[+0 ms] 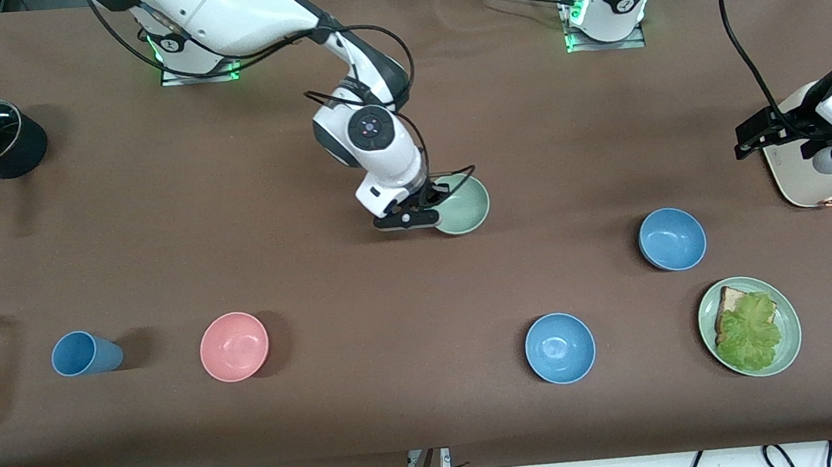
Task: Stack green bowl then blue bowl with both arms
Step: 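Grasp the green bowl rim and slide it toward the table middle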
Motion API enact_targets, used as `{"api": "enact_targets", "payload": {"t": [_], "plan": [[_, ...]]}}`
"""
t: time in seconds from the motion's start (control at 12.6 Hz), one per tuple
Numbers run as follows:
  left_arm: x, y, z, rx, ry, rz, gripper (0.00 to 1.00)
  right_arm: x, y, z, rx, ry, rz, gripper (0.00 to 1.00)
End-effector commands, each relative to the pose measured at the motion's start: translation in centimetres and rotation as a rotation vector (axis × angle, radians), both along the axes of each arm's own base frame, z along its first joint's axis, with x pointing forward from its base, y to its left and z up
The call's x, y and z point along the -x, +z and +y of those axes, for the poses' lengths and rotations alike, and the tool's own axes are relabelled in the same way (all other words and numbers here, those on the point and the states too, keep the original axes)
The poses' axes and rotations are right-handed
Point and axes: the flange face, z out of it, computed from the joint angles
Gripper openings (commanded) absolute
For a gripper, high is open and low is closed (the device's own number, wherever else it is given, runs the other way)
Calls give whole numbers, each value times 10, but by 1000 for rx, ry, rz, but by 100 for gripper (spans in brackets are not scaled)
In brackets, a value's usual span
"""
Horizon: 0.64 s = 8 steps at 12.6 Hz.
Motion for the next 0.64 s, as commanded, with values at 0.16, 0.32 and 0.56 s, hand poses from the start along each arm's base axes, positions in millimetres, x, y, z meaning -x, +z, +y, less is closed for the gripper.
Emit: {"api": "enact_targets", "payload": {"t": [0.16, 0.32, 0.56], "plan": [[3, 7, 2, -14, -6, 8, 100, -6, -2, 9, 22, 7, -32, 76], [4, 7, 2, -13, -5, 17, 100, -15, 4, 2, 54, 42, -74, 100], [4, 6, 1, -13, -8, 20, 100, -39, 47, -24, 111, 9, -60, 100]]}}
